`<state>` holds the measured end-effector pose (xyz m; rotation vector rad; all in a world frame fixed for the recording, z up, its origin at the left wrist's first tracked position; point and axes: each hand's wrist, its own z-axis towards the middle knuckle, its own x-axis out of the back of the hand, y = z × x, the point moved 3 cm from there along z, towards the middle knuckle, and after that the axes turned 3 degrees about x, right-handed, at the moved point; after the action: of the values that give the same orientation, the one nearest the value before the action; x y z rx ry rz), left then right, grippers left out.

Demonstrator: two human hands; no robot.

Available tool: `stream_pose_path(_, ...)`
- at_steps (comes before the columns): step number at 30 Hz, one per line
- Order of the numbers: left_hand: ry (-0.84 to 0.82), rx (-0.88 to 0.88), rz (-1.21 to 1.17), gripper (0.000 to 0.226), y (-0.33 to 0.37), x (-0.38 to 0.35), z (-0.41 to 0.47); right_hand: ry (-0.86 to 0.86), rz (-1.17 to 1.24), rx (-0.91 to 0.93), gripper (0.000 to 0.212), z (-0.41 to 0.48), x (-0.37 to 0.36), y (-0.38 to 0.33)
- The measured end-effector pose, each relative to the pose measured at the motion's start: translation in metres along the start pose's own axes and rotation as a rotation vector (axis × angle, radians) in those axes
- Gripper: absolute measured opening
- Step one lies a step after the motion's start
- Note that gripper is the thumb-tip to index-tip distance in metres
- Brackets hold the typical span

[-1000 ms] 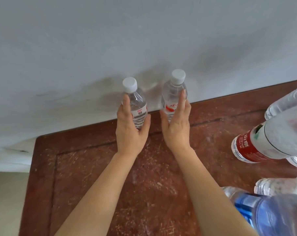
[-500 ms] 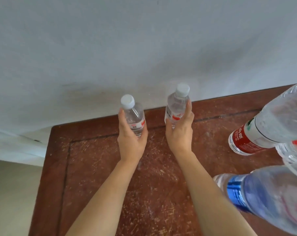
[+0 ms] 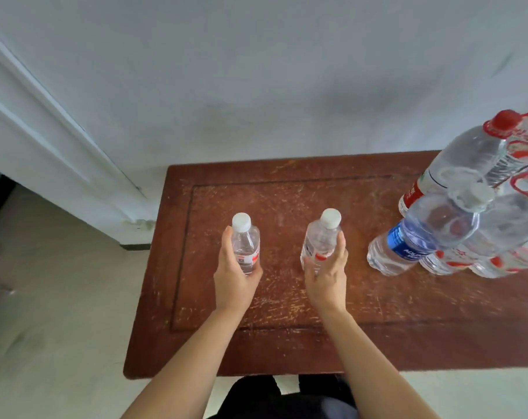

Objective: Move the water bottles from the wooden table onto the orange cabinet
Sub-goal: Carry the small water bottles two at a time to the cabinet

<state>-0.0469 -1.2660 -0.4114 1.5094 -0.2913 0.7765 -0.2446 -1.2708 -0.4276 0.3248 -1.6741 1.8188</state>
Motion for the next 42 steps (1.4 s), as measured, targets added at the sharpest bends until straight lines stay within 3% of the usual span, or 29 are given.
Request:
stream_pose_path(5,0.027,0.047,0.022,0.100,0.000,0.009,-0.043,-0.153,0.001,0.166,0.091,-0.039,0.015,0.004)
stream_pose_path(9,0.107,0.150,0.017,0.098,0.010,0.018,-0.077,-0.242,0.003,0.190,0.092,-0.039,0.027,0.003)
stream_pose_path(13,0.229,0.242,0.171,0.097,0.010,0.053,-0.106,-0.345,0.046,0.244,0.087,-0.036,0.023,-0.011)
stream_pose_path(20,0.522,0.444,0.470,0.094,0.015,0.171,-0.181,-0.605,0.173,0.571,0.085,-0.070,-0.017,-0.111)
stream_pose_path(25,0.764,0.595,0.577,0.092,0.017,0.253,-0.281,-0.783,0.316,0.817,0.082,-0.147,-0.045,-0.203)
stream_pose_path(27,0.921,0.698,0.624,0.090,0.017,0.292,-0.354,-0.884,0.397,0.982,0.081,-0.218,-0.049,-0.249)
stream_pose_path(33,1.144,0.960,0.776,0.090,0.024,0.362,-0.557,-1.037,0.610,1.297,0.089,-0.423,-0.028,-0.337)
stream_pose_path(39,1.376,1.151,0.996,0.082,0.042,0.398,-0.785,-1.167,0.771,1.561,0.070,-0.655,0.038,-0.371)
stream_pose_path(42,1.438,1.251,1.076,0.077,0.056,0.405,-0.870,-1.242,0.804,1.707,0.074,-0.749,0.070,-0.374)
